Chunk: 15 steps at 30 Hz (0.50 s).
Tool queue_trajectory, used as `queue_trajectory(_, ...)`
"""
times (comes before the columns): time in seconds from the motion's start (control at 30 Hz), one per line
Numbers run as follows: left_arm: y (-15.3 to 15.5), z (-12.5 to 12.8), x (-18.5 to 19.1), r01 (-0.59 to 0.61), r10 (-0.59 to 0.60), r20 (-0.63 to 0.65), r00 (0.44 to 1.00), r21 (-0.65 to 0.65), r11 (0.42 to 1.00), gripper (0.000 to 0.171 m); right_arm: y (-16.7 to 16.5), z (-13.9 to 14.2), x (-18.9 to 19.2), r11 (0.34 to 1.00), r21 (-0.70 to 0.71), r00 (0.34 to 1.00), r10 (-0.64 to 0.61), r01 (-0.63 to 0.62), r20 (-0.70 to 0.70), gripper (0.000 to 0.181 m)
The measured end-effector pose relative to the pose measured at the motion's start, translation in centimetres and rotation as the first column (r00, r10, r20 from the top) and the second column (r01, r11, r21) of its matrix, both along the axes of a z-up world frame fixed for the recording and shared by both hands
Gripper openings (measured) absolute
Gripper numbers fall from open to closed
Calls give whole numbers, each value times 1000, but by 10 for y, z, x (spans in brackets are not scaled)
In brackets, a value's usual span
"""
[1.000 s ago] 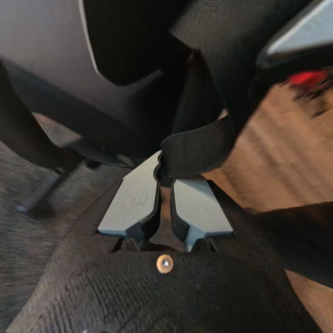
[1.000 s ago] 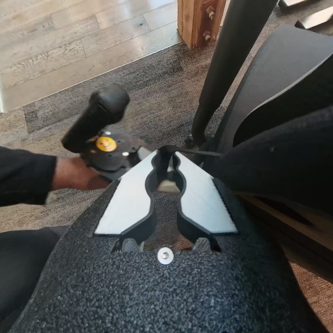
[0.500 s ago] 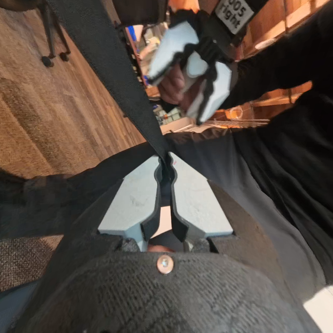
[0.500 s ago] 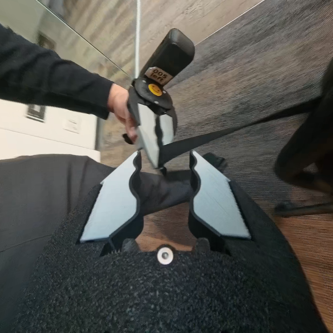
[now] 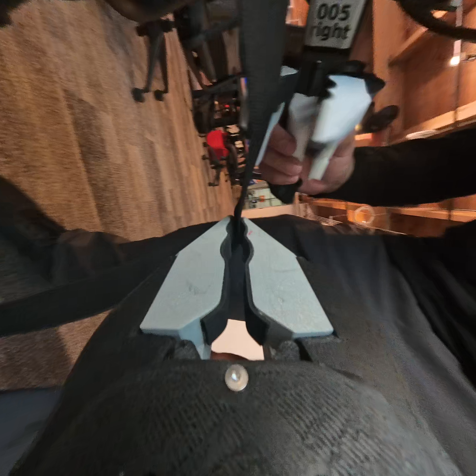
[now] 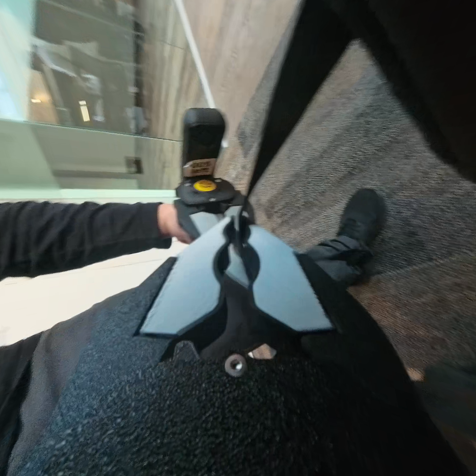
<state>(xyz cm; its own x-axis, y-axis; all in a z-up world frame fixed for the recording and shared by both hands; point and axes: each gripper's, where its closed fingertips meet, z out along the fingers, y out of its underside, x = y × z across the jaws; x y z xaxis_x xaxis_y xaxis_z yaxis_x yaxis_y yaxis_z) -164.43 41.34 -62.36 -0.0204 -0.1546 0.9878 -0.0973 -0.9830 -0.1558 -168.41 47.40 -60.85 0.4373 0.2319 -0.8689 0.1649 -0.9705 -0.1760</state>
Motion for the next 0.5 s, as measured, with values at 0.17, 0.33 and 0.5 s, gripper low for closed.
queue_trajectory(0.17, 0, -6, 14, 15, 13, -150, 989, 185, 983, 2, 0, -10, 20, 1000, 19, 993, 6, -8, 118, 0)
queue_trajectory(0.33, -3, -15, 27, 31, 68, -322, 944, 292, 956, 18, 1, 1, 33, 998, 66, 987, 8, -19, 161, 0)
queue_trajectory(0.5, -21, -40, 30, 144, 120, -605, 787, 368, 919, 89, 0, -1, 47, 998, 67, 972, 3, -19, 234, 0)
